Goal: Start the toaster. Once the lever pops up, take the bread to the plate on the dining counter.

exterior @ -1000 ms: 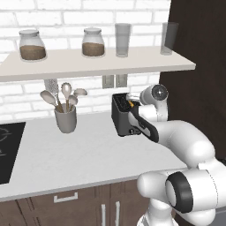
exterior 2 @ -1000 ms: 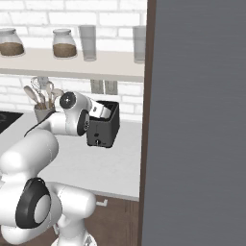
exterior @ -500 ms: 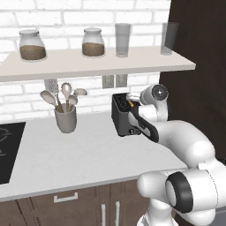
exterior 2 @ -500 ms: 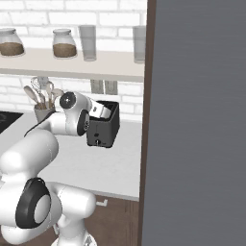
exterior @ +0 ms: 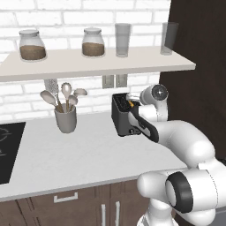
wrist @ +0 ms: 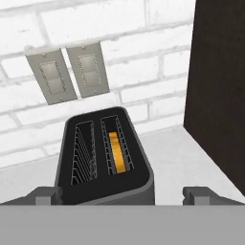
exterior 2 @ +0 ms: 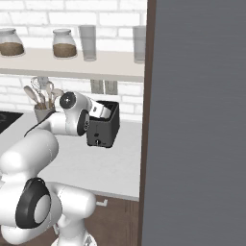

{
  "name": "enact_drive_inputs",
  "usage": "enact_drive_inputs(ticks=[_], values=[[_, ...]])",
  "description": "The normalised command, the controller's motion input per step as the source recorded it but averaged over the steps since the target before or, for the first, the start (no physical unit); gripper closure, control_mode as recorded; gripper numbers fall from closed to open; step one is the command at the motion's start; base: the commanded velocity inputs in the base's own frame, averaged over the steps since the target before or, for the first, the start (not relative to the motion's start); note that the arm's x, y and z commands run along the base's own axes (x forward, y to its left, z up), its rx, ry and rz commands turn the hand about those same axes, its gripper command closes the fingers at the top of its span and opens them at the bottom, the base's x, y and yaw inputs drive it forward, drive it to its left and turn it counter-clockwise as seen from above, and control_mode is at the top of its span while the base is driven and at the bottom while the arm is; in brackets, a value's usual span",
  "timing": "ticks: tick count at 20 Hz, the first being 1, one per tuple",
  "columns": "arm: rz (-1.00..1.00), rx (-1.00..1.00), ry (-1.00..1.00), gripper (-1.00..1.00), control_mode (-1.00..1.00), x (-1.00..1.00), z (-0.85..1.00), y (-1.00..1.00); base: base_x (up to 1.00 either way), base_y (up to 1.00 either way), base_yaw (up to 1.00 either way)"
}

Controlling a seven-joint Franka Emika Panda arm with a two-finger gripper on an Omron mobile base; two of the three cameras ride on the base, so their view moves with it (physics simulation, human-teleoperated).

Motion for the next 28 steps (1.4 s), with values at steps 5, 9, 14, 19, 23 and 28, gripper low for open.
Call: enact_drive_inputs(ticks=[5, 9, 14, 19, 23, 28], values=[[0.00, 0.00, 0.00, -1.00, -1.00, 0.00, 0.00, 0.00, 0.00, 0.00, 0.00], [0.00, 0.00, 0.00, -1.00, -1.00, 0.00, 0.00, 0.00, 0.00, 0.00, 0.00], [0.00, 0.00, 0.00, -1.00, -1.00, 0.00, 0.00, 0.00, 0.00, 0.00, 0.00], [0.00, 0.00, 0.00, -1.00, -1.00, 0.00, 0.00, 0.00, 0.00, 0.00, 0.00], [0.00, 0.00, 0.00, -1.00, -1.00, 0.00, 0.00, 0.00, 0.00, 0.00, 0.00], [0.00, 0.00, 0.00, -1.00, -1.00, 0.00, 0.00, 0.00, 0.00, 0.00, 0.00]])
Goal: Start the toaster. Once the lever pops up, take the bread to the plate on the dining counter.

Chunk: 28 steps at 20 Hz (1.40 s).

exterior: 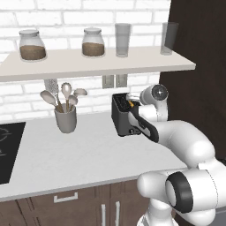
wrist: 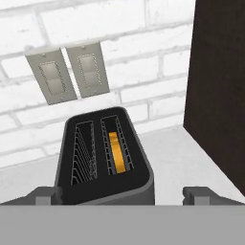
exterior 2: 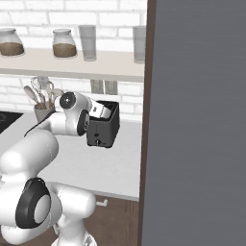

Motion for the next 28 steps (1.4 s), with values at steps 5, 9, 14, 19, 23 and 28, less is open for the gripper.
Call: enact_drive_inputs(ticks=[5, 9, 14, 19, 23, 28], values=[[0.00, 0.00, 0.00, -1.00, -1.00, 0.00, 0.00, 0.00, 0.00, 0.00, 0.00], [0.00, 0.00, 0.00, -1.00, -1.00, 0.00, 0.00, 0.00, 0.00, 0.00, 0.00], [0.00, 0.00, 0.00, -1.00, -1.00, 0.00, 0.00, 0.00, 0.00, 0.00, 0.00], [0.00, 0.00, 0.00, -1.00, -1.00, 0.00, 0.00, 0.00, 0.00, 0.00, 0.00], [0.00, 0.00, 0.00, -1.00, -1.00, 0.00, 0.00, 0.00, 0.00, 0.00, 0.00], [0.00, 0.00, 0.00, -1.00, -1.00, 0.00, 0.00, 0.00, 0.00, 0.00, 0.00]])
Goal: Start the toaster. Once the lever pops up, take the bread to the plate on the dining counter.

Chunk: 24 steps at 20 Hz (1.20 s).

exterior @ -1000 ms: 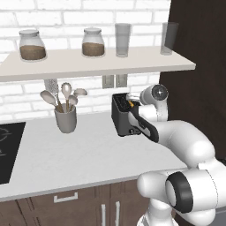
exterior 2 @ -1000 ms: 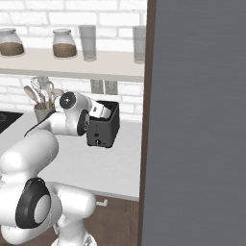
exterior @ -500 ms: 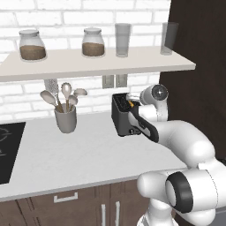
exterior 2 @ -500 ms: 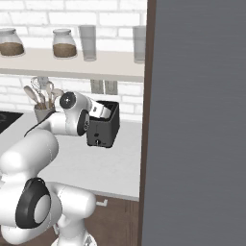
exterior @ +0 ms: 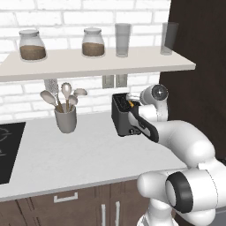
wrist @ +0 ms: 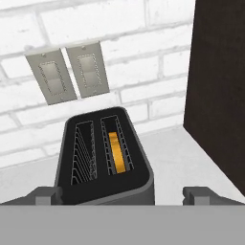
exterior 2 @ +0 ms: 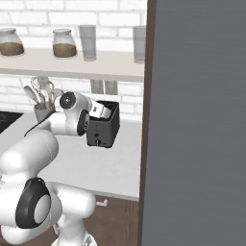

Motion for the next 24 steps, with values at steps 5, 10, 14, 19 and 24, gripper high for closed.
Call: enact_drive_inputs(ticks=[5, 10, 14, 19, 24], values=[[0.00, 0.00, 0.00, -1.00, -1.00, 0.00, 0.00, 0.00, 0.00, 0.00, 0.00], [0.00, 0.00, 0.00, -1.00, -1.00, 0.00, 0.00, 0.00, 0.00, 0.00, 0.00], [0.00, 0.00, 0.00, -1.00, -1.00, 0.00, 0.00, 0.00, 0.00, 0.00, 0.00], [0.00, 0.00, 0.00, -1.00, -1.00, 0.00, 0.00, 0.00, 0.00, 0.00, 0.00], [0.00, 0.00, 0.00, -1.00, -1.00, 0.00, 0.00, 0.00, 0.00, 0.00, 0.00]])
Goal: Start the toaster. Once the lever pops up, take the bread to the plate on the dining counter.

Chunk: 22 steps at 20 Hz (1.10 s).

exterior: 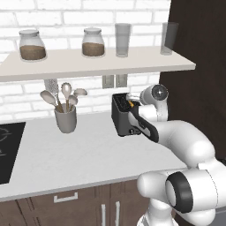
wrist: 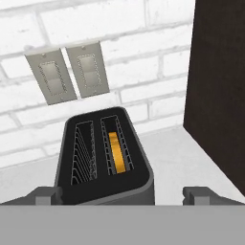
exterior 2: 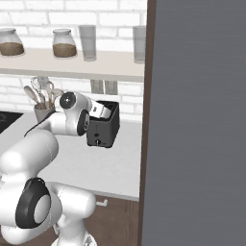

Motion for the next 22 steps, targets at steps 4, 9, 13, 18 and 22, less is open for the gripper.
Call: enact_drive_inputs(ticks=[4, 9, 13, 18, 22], values=[[0.00, 0.00, 0.00, -1.00, -1.00, 0.00, 0.00, 0.00, 0.00, 0.00, 0.00], [0.00, 0.00, 0.00, -1.00, -1.00, 0.00, 0.00, 0.00, 0.00, 0.00, 0.00], [0.00, 0.00, 0.00, -1.00, -1.00, 0.00, 0.00, 0.00, 0.00, 0.00, 0.00], [0.00, 0.00, 0.00, -1.00, -1.00, 0.00, 0.00, 0.00, 0.00, 0.00, 0.00], [0.00, 0.00, 0.00, -1.00, -1.00, 0.00, 0.00, 0.00, 0.00, 0.00, 0.00]])
